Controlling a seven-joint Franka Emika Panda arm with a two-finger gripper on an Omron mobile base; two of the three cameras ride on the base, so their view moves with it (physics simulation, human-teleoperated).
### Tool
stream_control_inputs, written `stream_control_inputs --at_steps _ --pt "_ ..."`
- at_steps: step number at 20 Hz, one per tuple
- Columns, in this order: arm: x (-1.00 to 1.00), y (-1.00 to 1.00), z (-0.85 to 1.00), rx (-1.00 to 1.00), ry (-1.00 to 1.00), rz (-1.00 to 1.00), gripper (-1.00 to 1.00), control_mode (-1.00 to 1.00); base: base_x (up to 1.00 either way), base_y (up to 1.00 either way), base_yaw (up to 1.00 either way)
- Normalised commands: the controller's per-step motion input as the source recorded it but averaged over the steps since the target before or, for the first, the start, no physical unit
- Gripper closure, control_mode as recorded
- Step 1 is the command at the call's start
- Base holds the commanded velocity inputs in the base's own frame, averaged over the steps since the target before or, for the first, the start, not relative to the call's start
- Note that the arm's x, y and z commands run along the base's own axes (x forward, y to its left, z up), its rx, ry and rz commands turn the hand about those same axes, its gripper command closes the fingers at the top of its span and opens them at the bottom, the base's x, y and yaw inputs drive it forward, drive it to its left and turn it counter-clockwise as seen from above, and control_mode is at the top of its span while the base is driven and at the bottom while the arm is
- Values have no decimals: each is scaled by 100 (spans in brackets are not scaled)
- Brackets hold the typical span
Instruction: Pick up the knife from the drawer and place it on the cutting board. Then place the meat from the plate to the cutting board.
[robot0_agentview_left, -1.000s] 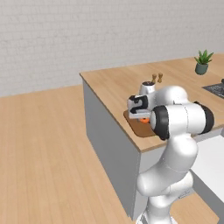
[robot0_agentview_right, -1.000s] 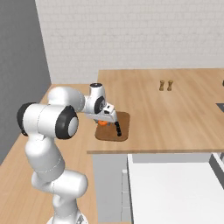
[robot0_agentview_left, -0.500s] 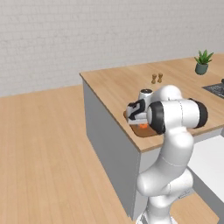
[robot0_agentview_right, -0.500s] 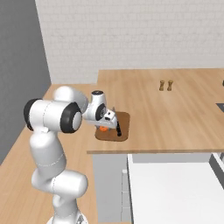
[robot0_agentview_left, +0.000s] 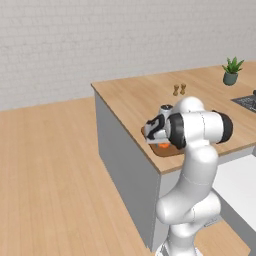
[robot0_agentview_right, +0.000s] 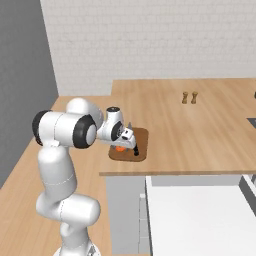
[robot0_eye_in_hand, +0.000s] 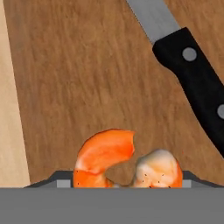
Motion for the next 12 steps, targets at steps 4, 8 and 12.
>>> stream_control_inputs --at_steps 4,8,12 --pt "31 -8 0 0 0 0 100 -100 0 0 0" --pt "10 0 0 0 0 0 -100 -100 0 0 0" --pt "0 0 0 0 0 0 -100 -100 0 0 0"
